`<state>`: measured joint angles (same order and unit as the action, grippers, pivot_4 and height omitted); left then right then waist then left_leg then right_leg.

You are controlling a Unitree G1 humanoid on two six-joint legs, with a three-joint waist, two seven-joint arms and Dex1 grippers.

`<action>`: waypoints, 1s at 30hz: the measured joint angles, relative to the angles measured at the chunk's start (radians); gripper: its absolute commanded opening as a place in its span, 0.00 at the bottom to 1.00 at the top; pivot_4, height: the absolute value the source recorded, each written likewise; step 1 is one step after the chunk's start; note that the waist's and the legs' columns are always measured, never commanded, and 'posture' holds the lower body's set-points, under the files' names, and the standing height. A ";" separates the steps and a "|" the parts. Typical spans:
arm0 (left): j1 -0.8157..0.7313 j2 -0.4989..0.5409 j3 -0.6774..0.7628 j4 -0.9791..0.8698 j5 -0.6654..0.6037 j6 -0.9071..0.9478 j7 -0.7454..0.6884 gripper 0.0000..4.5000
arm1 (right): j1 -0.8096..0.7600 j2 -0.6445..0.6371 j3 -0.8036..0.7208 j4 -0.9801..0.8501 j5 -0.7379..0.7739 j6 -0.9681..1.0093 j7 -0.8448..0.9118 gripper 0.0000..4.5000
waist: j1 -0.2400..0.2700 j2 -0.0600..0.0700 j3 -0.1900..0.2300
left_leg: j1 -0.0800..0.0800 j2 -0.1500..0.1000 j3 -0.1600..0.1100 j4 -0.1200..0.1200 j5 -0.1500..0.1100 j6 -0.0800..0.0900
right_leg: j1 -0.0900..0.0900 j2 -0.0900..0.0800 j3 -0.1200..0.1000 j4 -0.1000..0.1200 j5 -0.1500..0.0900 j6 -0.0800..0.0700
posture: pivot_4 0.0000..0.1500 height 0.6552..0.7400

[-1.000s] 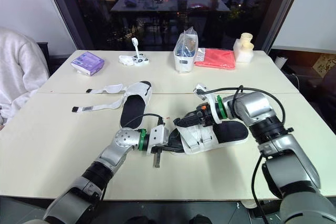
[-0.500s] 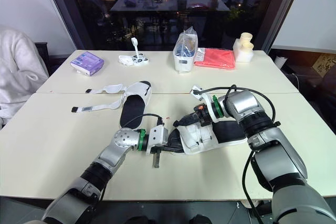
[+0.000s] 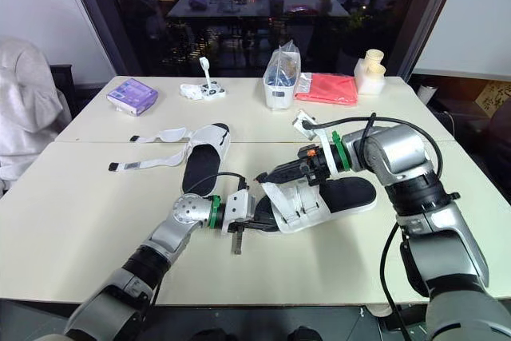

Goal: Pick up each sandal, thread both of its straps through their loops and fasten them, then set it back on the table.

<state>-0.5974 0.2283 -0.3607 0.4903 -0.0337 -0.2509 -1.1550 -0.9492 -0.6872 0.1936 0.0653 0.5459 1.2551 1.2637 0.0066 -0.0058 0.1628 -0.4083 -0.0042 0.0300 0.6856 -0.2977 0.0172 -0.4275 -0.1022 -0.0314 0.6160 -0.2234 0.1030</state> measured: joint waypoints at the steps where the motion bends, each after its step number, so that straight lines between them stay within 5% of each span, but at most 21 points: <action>1: -0.001 0.001 0.000 0.001 0.000 -0.003 -0.002 0.00 | 0.001 0.000 -0.009 -0.013 0.006 0.013 -0.015 0.01 | 0.000 0.000 0.000 | 0.000 0.000 0.000 0.000 0.000 0.000 | 0.000 0.000 0.000 0.000 0.000 0.000 | 1.00 1.00; 9: -0.014 -0.006 0.000 0.028 0.000 -0.022 -0.016 0.00 | 0.007 0.003 -0.015 -0.013 0.014 -0.013 -0.088 0.01 | 0.001 0.000 0.000 | 0.000 0.000 0.000 0.000 0.000 0.000 | 0.000 -0.001 0.000 -0.001 0.000 0.000 | 1.00 1.00; 30: 0.001 0.005 0.000 0.005 0.000 -0.016 -0.014 0.00 | -0.056 0.063 0.020 0.448 -0.145 -0.288 -0.081 0.01 | -0.016 0.000 0.000 | 0.000 -0.001 0.001 0.000 0.000 0.000 | 0.000 0.001 0.000 0.000 0.000 0.000 | 1.00 1.00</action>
<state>-0.5968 0.2329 -0.3604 0.4954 -0.0337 -0.2667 -1.1689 -1.0052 -0.6239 0.2133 0.5129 0.4008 0.9673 1.1824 -0.0093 -0.0057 0.1627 -0.4082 -0.0050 0.0312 0.6851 -0.2977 0.0173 -0.4274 -0.1009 -0.0316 0.6159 -0.2231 0.1033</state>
